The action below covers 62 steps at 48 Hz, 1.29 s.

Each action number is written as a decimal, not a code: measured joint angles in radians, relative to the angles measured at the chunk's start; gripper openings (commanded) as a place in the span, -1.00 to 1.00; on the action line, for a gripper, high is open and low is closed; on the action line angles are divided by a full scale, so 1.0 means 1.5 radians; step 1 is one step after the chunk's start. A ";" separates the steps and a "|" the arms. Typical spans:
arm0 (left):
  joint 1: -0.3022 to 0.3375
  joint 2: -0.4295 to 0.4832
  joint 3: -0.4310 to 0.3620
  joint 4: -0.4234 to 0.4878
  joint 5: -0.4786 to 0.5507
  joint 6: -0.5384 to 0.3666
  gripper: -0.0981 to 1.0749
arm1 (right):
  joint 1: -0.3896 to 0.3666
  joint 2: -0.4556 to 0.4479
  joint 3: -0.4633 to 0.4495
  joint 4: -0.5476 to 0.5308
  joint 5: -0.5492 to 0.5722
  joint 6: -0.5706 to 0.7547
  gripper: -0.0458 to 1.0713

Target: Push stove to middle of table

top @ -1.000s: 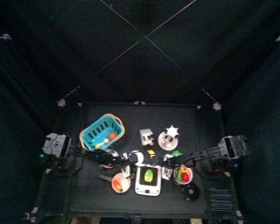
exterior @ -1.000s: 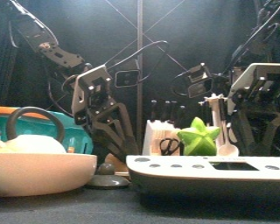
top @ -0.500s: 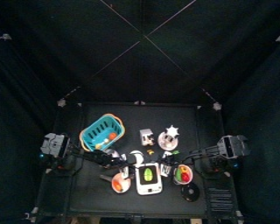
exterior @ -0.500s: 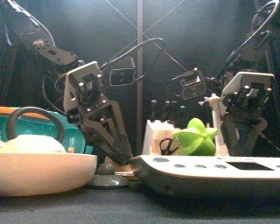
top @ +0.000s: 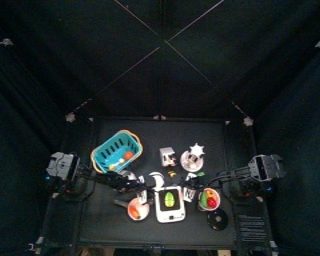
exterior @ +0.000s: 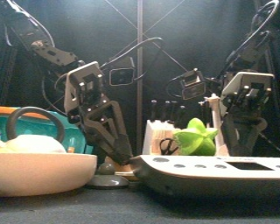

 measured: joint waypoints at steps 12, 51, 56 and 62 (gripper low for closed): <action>0.012 0.000 0.001 0.001 -0.002 0.001 0.33 | 0.005 0.000 0.001 0.005 0.000 0.000 -0.66; 0.040 -0.053 0.028 0.033 -0.022 0.003 0.33 | 0.009 -0.004 -0.013 0.001 0.025 0.000 -0.66; 0.039 -0.087 0.057 0.037 -0.036 0.002 0.33 | 0.009 -0.015 -0.014 0.001 0.048 0.001 -0.66; 0.039 -0.130 0.095 0.037 -0.083 0.001 0.33 | 0.009 -0.035 -0.013 0.001 0.074 0.000 -0.66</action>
